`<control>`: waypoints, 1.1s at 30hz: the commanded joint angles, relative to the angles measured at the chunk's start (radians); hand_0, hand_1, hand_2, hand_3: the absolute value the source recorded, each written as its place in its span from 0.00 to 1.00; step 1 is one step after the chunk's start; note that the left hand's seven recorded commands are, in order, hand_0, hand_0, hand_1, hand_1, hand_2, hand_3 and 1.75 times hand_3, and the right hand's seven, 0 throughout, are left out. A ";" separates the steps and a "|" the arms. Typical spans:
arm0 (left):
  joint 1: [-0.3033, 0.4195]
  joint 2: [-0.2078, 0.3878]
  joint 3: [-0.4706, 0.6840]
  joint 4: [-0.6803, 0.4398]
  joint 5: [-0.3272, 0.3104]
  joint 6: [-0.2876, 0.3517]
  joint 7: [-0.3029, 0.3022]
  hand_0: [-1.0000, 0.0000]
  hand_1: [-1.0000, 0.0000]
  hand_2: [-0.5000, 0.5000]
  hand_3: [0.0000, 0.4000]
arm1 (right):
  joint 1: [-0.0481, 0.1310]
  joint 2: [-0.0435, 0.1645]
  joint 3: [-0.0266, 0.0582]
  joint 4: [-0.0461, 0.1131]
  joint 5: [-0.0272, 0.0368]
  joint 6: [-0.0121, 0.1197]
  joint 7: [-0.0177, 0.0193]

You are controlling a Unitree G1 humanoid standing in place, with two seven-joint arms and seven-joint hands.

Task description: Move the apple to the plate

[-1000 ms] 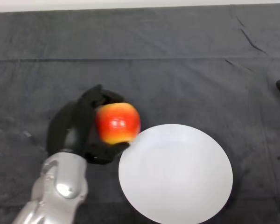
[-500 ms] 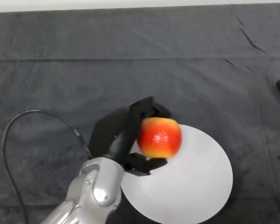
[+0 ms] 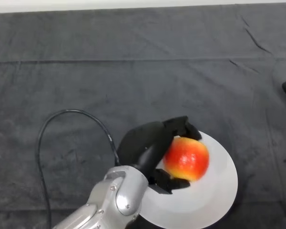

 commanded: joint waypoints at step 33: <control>-0.099 0.108 -0.029 0.004 0.086 0.053 -0.142 1.00 1.00 0.50 0.00 | 0.005 -0.060 -0.0108 0.020 -0.0014 -0.007 0.0154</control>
